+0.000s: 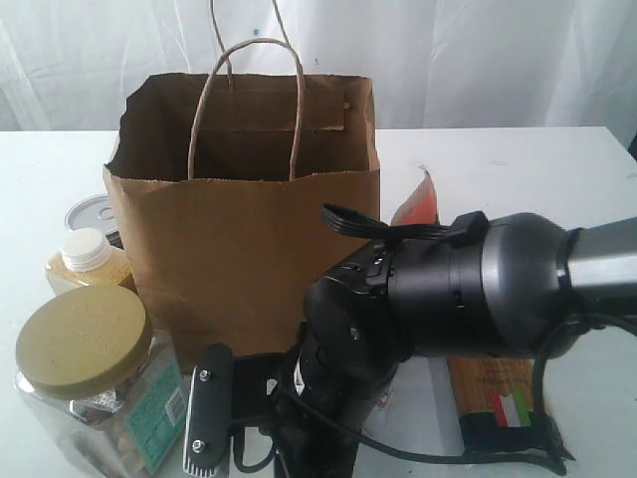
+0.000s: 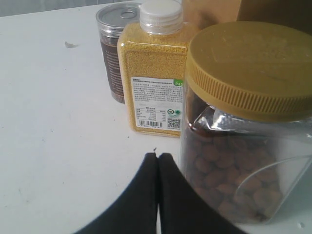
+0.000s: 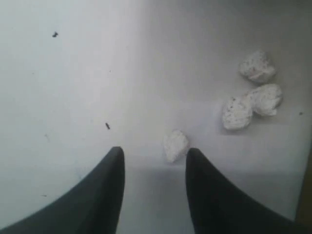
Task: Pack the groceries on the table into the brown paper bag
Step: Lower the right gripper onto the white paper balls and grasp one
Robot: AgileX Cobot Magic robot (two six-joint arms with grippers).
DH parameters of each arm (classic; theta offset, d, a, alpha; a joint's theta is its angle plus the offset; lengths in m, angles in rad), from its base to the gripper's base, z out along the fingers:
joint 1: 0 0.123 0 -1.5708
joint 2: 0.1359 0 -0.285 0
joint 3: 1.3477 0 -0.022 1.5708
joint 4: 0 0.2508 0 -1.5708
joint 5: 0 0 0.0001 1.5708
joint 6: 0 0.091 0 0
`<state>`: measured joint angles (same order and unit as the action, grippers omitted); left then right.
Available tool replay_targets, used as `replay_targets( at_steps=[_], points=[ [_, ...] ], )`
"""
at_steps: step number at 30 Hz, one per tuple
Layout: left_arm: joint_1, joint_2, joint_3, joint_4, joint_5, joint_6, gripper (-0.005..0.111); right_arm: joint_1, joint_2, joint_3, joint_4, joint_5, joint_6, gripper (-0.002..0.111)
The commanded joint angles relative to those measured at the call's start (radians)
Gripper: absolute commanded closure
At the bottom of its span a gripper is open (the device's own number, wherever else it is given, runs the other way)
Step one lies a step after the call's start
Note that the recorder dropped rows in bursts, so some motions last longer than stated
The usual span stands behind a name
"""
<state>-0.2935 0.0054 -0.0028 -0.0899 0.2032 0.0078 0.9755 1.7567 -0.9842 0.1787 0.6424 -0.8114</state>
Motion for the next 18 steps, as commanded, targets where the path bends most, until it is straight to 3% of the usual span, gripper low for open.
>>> replay_targets(
  at_steps=[1,18],
  points=[
    [0.004,-0.005,0.003,-0.006,-0.001,-0.008,0.107,0.001,0.003,-0.006,-0.001,-0.039,0.007,0.069],
    [0.004,-0.005,0.003,-0.006,-0.001,-0.008,0.107,0.001,0.071,-0.006,-0.001,-0.069,0.015,0.069]
  ],
)
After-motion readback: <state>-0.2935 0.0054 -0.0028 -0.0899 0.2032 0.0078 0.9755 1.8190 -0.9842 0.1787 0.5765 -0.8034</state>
